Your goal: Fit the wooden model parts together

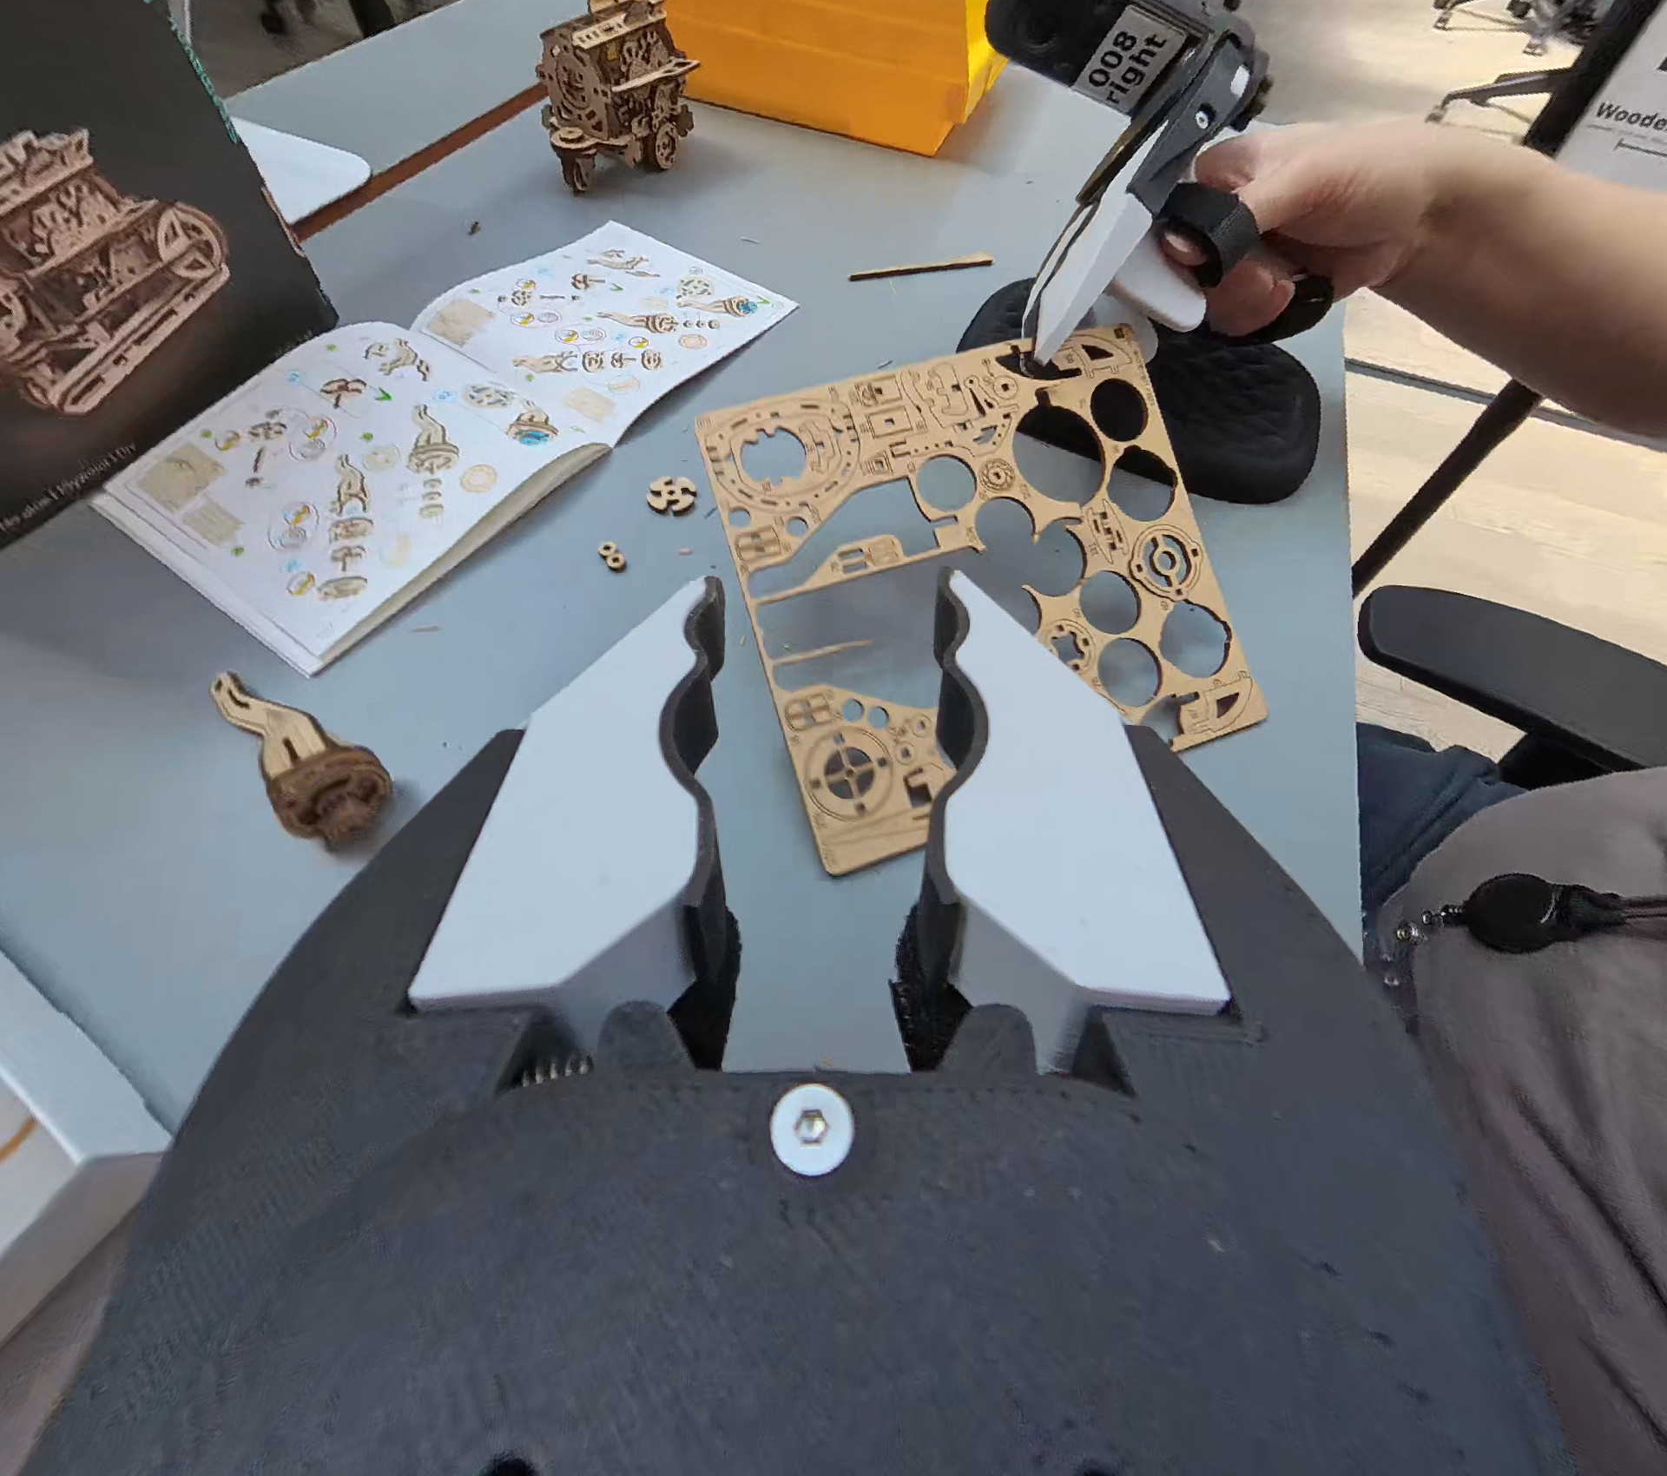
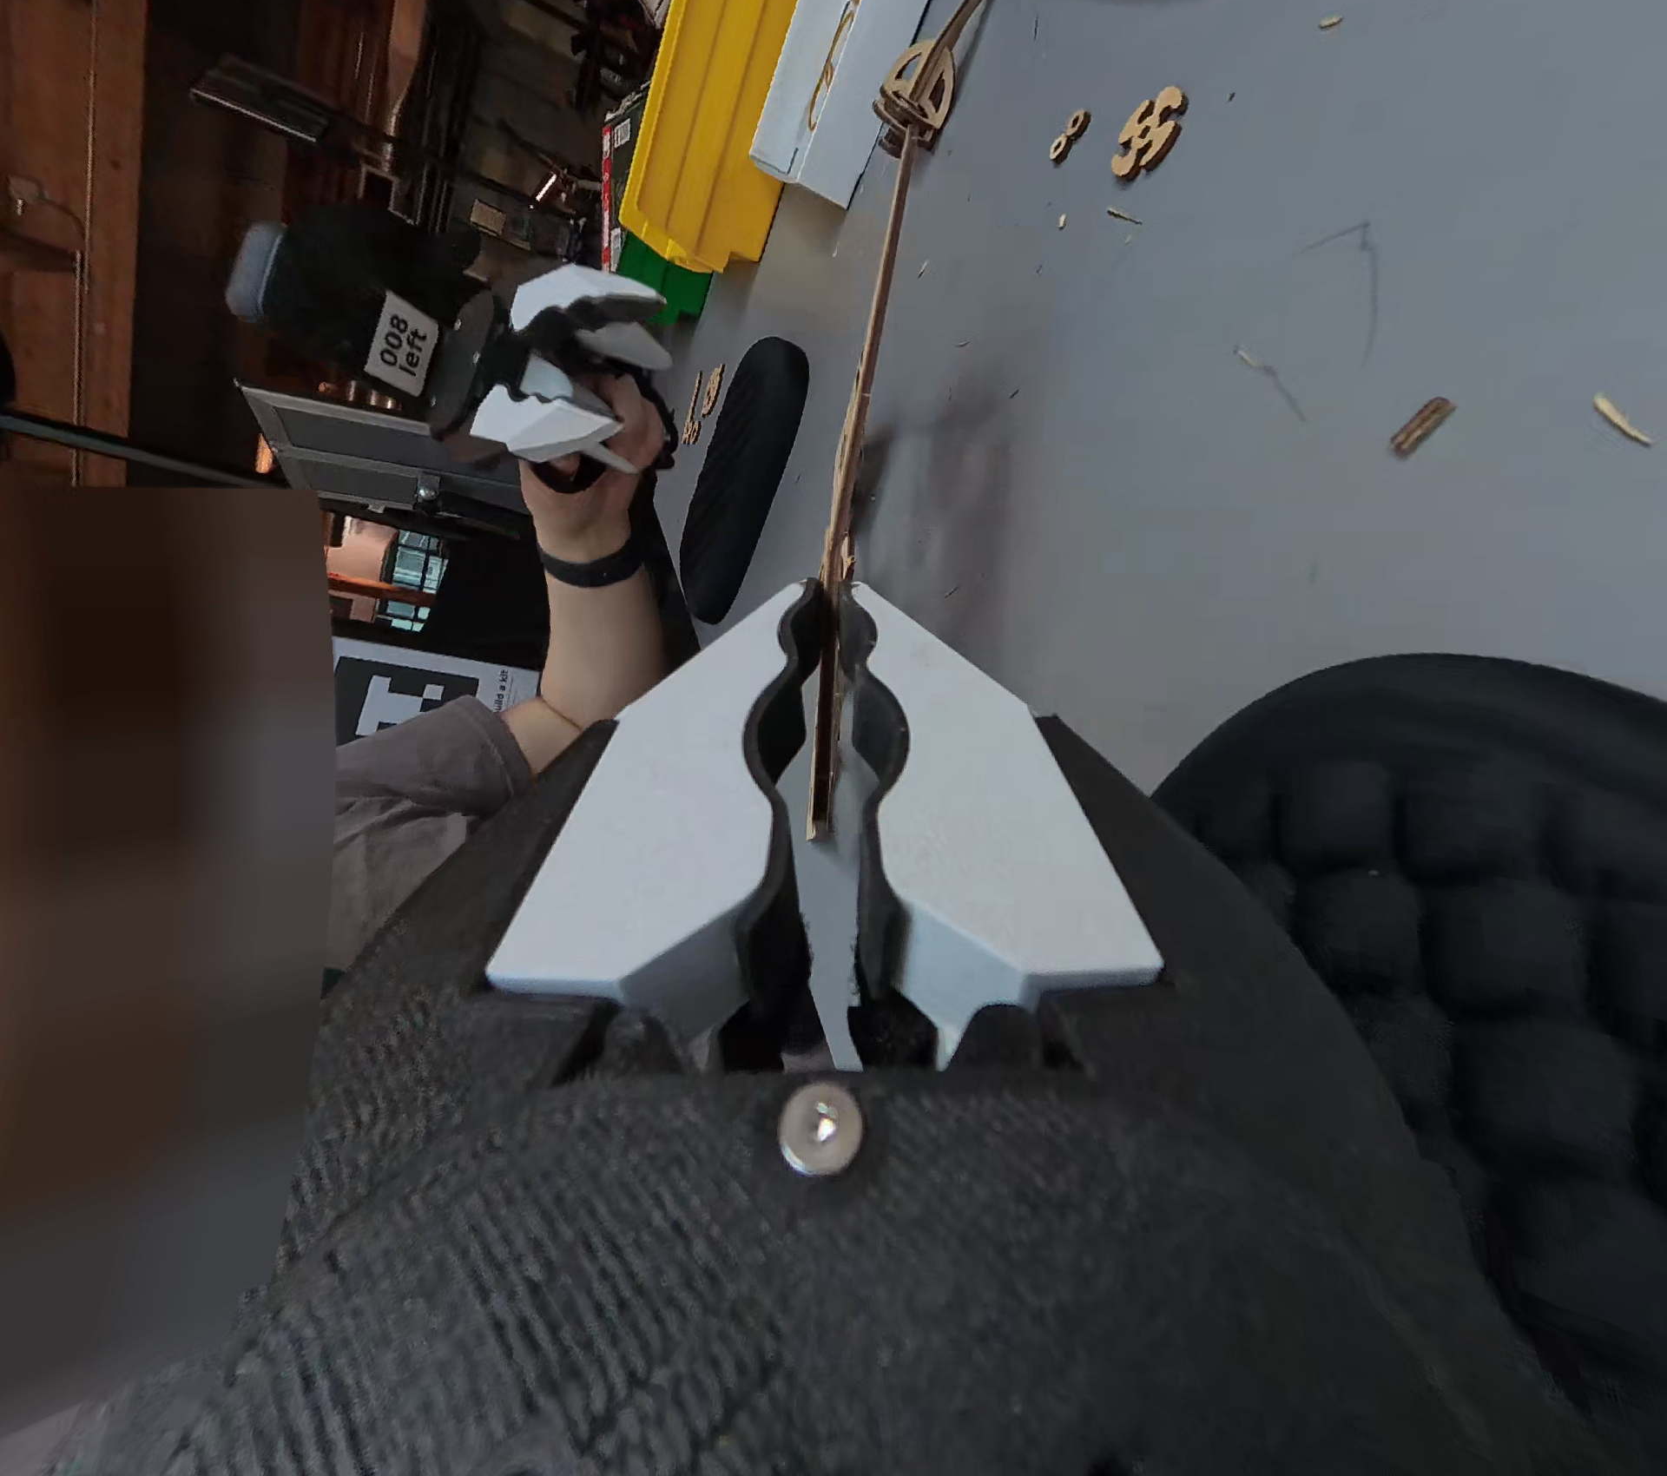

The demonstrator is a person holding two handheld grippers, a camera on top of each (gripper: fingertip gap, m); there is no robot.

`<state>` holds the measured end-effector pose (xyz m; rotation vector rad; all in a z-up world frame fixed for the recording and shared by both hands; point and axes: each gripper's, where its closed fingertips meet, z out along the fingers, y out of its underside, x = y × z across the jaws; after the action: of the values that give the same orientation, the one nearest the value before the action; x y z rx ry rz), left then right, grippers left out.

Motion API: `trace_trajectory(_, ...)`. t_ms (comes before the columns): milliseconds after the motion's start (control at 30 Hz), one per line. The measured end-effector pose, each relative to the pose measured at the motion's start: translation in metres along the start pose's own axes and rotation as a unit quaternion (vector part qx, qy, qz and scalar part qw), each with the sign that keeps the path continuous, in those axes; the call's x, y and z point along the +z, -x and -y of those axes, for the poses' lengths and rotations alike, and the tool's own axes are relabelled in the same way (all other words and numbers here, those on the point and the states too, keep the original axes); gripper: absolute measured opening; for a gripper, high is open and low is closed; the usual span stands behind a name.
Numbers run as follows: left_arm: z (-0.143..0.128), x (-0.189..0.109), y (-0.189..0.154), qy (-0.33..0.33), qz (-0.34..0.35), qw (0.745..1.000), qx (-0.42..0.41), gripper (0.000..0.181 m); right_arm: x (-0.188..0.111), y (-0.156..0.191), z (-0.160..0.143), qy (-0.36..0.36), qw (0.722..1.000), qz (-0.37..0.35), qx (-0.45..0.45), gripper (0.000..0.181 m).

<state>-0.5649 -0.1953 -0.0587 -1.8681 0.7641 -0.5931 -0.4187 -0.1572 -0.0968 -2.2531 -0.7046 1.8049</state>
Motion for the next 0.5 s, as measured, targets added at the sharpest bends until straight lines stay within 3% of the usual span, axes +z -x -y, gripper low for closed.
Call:
trace_trajectory(100, -0.032, 0.001, -0.026, 0.041, 0.008, 0.999, -0.035, 0.034, -0.003, -0.001, -0.003, -0.043, 0.999, -0.024, 0.006, 0.001)
trace_trajectory(233, -0.065, 0.017, -0.062, 0.101, -0.042, 0.99, -0.086, 0.022, 0.003, 0.0, -0.017, -0.067, 0.997, -0.03, 0.017, 0.002)
trace_trajectory(400, -0.08, 0.034, -0.08, 0.139, -0.104, 0.969, -0.174, 0.029, 0.012, -0.006, -0.04, -0.048, 0.996, -0.071, -0.013, 0.005)
trace_trajectory(500, -0.091, 0.041, -0.082, 0.178, -0.112, 0.964, -0.163, 0.029, 0.013, -0.009, -0.051, -0.027, 0.996, -0.082, -0.021, 0.012)
